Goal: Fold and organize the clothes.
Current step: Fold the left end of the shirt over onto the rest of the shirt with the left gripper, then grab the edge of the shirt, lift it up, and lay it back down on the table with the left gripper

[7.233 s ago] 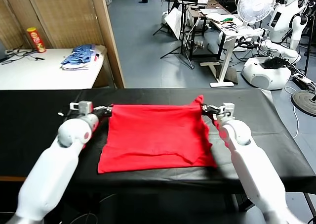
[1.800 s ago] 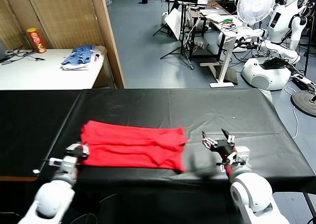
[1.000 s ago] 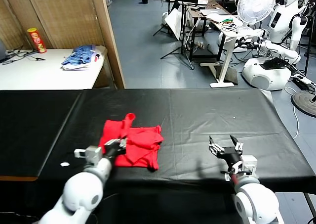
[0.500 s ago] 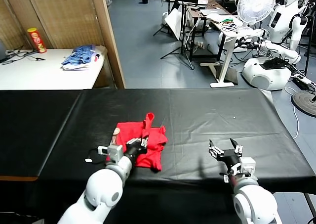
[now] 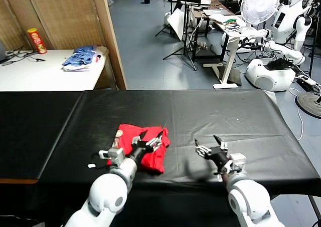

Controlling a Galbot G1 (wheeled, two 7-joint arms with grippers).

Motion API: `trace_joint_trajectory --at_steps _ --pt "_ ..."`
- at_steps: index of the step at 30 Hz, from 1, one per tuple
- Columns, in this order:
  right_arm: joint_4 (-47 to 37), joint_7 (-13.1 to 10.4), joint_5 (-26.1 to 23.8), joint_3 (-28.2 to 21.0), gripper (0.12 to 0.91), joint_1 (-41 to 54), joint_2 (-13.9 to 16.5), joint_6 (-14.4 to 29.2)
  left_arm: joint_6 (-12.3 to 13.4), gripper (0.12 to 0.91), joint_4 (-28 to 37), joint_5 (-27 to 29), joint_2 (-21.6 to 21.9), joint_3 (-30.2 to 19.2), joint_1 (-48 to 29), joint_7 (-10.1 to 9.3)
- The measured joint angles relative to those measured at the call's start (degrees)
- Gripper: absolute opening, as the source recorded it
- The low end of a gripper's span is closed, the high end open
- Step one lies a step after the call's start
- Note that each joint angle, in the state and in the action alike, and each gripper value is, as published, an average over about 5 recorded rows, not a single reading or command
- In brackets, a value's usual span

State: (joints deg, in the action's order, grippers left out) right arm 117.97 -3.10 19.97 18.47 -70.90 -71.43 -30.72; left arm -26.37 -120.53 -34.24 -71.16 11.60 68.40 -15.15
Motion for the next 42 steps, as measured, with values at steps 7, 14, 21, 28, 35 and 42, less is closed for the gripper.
trace_joint_trajectory --at_steps 7,14,21,28,35,42 --pt "-5.56 -0.23 -5.13 -9.61 0.798 7.10 -2.87 1.56 2.08 0.798 1.77 2.98 3.70 7.49 3.88 3.15" --pt "-11.23 0.11 -12.91 -15.39 0.798 9.33 -5.08 1.03 3.06 0.798 4.38 3.10 3.63 13.43 7.22 4.19" --pt "-14.90 -0.74 -27.17 -15.89 0.798 8.08 -6.00 4.16 4.29 0.798 6.83 -1.38 2.62 15.48 7.16 4.98" --pt "-12.48 -4.63 -18.18 -13.82 0.798 7.68 -6.75 6.98 4.90 0.798 9.29 -9.05 1.58 17.15 6.93 5.95" --pt "-5.46 -5.80 -3.50 -9.41 0.798 5.94 -4.93 5.81 4.16 0.798 10.44 -15.47 0.31 17.68 7.32 5.56" --pt "-1.18 -5.94 -0.53 -6.41 0.798 4.09 -4.47 5.96 3.90 0.705 10.76 -21.07 -0.57 17.58 7.69 4.65"
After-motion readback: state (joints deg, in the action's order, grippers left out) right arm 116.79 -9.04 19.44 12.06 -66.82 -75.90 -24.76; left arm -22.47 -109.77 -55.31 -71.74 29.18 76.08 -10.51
